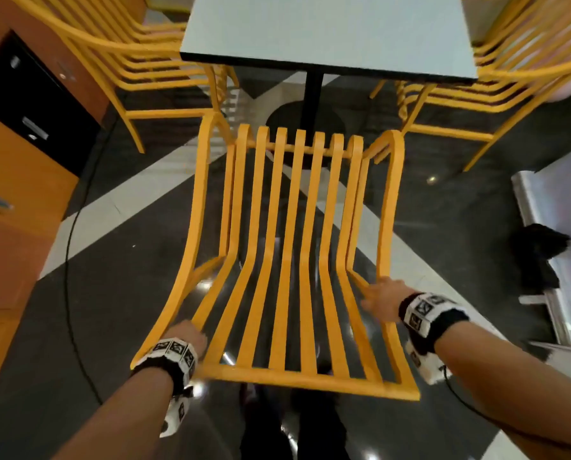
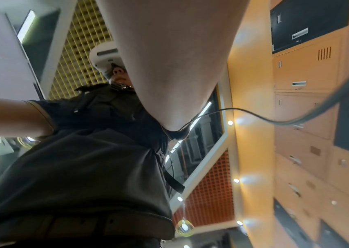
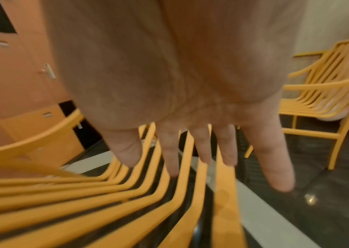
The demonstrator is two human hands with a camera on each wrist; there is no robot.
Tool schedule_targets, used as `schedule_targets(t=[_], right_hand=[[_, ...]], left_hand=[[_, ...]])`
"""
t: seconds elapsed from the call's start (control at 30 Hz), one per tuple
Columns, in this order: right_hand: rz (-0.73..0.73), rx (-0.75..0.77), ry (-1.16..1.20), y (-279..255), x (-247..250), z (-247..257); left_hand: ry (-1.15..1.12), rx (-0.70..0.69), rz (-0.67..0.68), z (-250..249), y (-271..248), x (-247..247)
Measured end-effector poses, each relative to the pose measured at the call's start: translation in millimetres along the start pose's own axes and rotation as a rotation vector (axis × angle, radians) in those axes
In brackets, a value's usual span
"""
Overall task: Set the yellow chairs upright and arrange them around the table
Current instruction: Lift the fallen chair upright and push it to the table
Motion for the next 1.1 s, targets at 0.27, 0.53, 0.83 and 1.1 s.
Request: schedule_targets(t=[0.27, 0.53, 0.83, 1.1], right_hand=[[-0.174, -0.066, 0.139, -87.5, 9.7, 11.0], [-0.425, -0.054, 0.146, -72.0, 92.8, 14.6], [-0.417, -0.007, 0.078, -30.8, 168.9, 11.3], [-0.436, 0.028, 0.023, -5.3, 186.9, 1.1]], left_hand=[[0.1, -0.431, -0.404, -57.4, -36.9, 124.1], [0.135, -0.614, -0.548, -83.4, -34.2, 176.1], [0.103, -0.565, -0.553, -130.3, 5.7, 242.7], [0.097, -0.552, -0.523, -145.9, 18.7, 257.8]])
Point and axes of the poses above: each hand's wrist, its own y-axis towards the middle knuckle, its own x-axis out of the back of the hand, z = x × y, the point moved 8 cm from there along y, towards the middle knuckle, and after that the axes turned 8 degrees about -x, right-handed, at the moved point
